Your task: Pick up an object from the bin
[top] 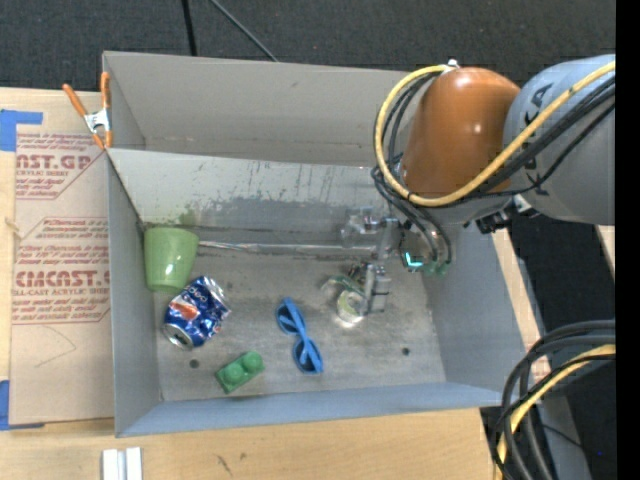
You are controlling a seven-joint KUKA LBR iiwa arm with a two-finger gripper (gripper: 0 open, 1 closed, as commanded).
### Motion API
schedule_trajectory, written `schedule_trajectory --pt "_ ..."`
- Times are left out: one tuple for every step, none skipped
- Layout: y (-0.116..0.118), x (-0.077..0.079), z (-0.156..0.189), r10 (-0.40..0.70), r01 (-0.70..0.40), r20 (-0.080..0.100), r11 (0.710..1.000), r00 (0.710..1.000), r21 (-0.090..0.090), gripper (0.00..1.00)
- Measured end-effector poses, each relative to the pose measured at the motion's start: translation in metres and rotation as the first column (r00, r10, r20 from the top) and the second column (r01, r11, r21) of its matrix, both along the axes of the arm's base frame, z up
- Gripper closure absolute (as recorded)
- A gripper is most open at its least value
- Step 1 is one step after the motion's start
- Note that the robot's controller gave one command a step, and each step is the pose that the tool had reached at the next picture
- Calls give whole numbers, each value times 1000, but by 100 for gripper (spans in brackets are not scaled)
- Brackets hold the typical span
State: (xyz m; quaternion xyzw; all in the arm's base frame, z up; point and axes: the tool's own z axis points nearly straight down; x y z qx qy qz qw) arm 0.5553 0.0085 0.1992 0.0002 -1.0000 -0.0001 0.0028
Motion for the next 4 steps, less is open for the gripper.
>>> schedule_trajectory --pt "-51 30 -134 2 -2 1 1000 1000 0 0" --pt "-50 34 -126 4 -4 11 1000 1000 -1 100" --pt "-50 33 -128 4 -4 11 1000 1000 0 0" --pt "-40 29 -121 575 -575 9 818 818 0 0"
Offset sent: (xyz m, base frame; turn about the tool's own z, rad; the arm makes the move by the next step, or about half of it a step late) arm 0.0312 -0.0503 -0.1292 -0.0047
